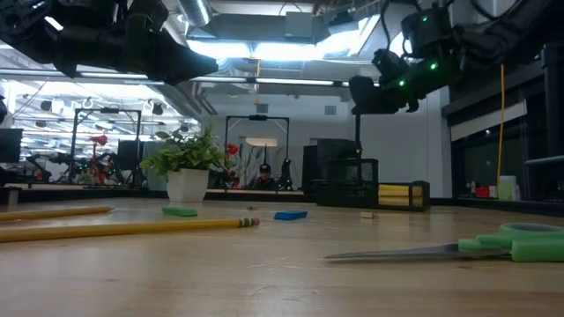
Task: Pick and place office supplies into organizer
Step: Put the left black pen into the black desk organizer
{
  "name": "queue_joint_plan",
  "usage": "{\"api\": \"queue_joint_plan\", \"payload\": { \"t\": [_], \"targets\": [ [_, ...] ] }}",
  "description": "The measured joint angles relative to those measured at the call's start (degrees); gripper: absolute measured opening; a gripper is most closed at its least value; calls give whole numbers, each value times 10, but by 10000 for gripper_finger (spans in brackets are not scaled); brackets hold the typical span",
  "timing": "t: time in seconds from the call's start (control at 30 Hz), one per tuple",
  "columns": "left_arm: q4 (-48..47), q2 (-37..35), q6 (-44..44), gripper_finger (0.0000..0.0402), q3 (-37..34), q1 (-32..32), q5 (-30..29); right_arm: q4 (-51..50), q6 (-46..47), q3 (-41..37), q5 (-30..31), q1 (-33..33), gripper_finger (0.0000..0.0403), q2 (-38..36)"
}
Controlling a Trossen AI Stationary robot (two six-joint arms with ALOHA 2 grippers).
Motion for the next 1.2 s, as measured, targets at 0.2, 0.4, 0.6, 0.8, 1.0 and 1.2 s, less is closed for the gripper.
{"api": "queue_joint_plan", "payload": {
  "t": [0.2,0.4,0.6,0.8,1.0,1.2],
  "targets": [
    [0,0,0,133,0,0,0,20,1,0,0,-21,39,45],
    [0,0,0,133,0,0,0,38,4,0,0,-23,39,72],
    [0,0,0,132,0,0,0,48,9,0,0,-23,39,86],
    [0,0,0,134,0,0,0,47,18,0,0,-24,39,89],
    [-1,0,0,131,0,0,0,37,19,0,0,-24,39,89],
    [-5,0,0,130,0,0,0,31,20,0,0,-24,39,89]
  ]
}}
